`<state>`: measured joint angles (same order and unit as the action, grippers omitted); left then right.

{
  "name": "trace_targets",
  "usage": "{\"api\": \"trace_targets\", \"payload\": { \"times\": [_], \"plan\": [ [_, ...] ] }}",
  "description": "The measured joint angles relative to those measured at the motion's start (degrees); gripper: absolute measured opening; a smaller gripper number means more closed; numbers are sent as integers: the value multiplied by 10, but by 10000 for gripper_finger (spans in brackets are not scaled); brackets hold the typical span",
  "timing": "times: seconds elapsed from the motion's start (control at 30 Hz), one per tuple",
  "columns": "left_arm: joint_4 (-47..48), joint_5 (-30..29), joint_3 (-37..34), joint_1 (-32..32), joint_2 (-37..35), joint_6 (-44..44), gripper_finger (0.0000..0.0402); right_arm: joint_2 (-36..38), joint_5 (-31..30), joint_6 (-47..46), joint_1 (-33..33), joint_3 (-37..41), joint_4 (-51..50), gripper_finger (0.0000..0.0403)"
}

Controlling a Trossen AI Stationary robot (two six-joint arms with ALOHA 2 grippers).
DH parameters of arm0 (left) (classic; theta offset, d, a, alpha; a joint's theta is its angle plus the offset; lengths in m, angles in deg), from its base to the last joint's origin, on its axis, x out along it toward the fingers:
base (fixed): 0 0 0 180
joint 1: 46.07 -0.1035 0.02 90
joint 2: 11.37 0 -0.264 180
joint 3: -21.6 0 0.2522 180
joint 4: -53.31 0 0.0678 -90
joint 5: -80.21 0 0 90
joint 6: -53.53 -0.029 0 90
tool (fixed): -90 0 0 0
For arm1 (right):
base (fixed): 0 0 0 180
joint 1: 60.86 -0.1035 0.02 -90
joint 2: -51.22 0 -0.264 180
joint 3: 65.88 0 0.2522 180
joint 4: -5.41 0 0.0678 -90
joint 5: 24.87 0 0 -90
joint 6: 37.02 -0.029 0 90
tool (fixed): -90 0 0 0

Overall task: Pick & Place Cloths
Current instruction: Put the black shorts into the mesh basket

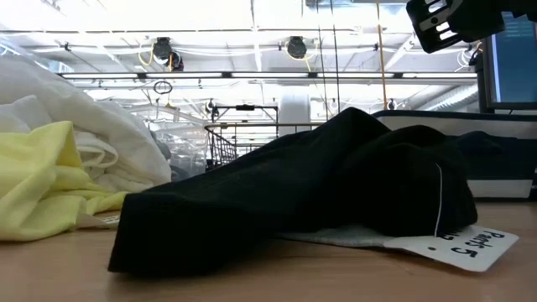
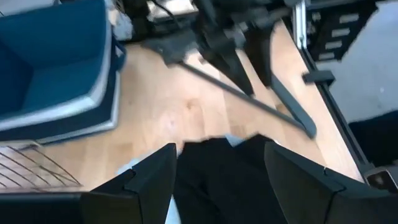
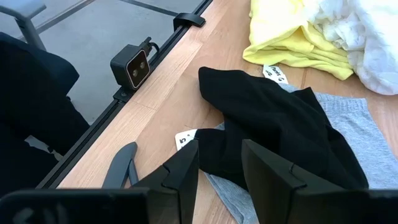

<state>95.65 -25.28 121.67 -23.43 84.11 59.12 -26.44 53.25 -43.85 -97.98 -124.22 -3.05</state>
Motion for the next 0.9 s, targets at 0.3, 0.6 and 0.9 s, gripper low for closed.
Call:
{"api": "trace_targets", "payload": {
  "times": [0.3,0.6,0.9],
  "plan": [
    [-5,-14,-20,27,48,39,246,0,1,0,0,1,-4,116],
    [-21,-11,-20,23,125,61,246,0,0,0,0,1,-5,116],
    [-49,-11,-20,15,181,99,246,0,0,0,0,1,-9,116]
  ]
}}
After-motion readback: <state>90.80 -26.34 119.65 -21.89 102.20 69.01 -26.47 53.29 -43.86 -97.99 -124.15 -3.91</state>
